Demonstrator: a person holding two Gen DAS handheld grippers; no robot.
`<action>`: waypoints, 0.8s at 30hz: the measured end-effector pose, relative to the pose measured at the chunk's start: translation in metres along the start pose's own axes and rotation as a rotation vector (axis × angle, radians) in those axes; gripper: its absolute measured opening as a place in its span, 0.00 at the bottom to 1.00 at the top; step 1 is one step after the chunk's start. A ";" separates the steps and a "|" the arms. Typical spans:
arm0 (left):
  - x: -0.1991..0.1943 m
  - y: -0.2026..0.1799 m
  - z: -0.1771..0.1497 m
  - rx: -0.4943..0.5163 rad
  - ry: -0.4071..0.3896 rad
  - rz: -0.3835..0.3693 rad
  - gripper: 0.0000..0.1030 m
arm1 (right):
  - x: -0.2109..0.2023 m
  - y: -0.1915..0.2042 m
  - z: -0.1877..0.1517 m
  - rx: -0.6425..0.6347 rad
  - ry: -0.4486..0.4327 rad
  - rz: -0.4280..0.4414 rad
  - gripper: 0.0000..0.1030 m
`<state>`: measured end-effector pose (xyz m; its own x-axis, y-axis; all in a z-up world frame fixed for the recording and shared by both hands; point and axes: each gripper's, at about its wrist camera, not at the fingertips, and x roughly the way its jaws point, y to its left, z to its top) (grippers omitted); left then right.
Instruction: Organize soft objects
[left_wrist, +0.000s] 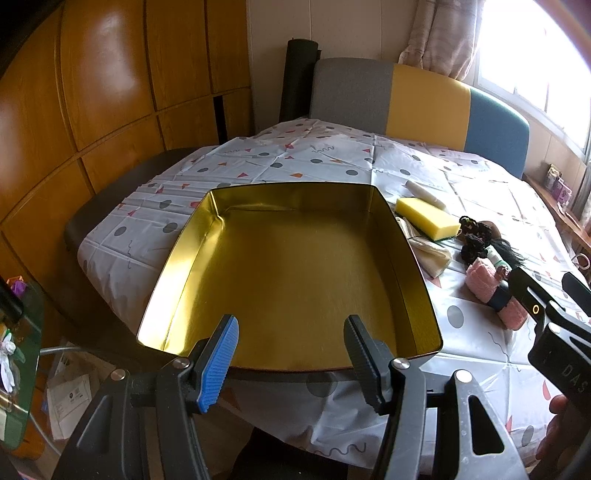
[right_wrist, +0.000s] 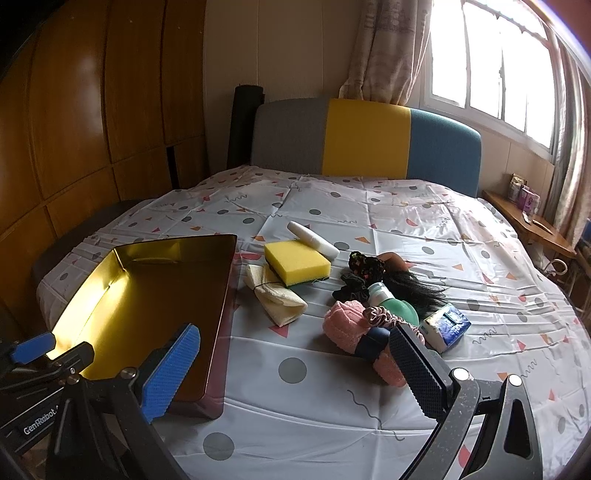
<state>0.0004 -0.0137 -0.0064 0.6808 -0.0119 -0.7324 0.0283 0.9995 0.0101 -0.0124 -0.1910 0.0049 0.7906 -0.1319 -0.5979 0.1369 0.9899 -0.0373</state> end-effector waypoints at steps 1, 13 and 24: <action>-0.001 0.000 -0.001 0.000 0.000 0.000 0.59 | -0.001 0.000 0.000 0.001 -0.001 0.000 1.00; -0.003 -0.004 0.001 0.013 0.009 -0.013 0.59 | -0.004 -0.003 0.003 0.003 -0.010 0.002 1.00; 0.006 -0.025 0.005 0.082 0.061 -0.212 0.67 | 0.016 -0.071 0.017 0.072 0.042 0.034 1.00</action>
<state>0.0077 -0.0386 -0.0079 0.6082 -0.2175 -0.7635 0.2275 0.9691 -0.0948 0.0007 -0.2642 0.0121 0.7697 -0.0945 -0.6313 0.1542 0.9872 0.0401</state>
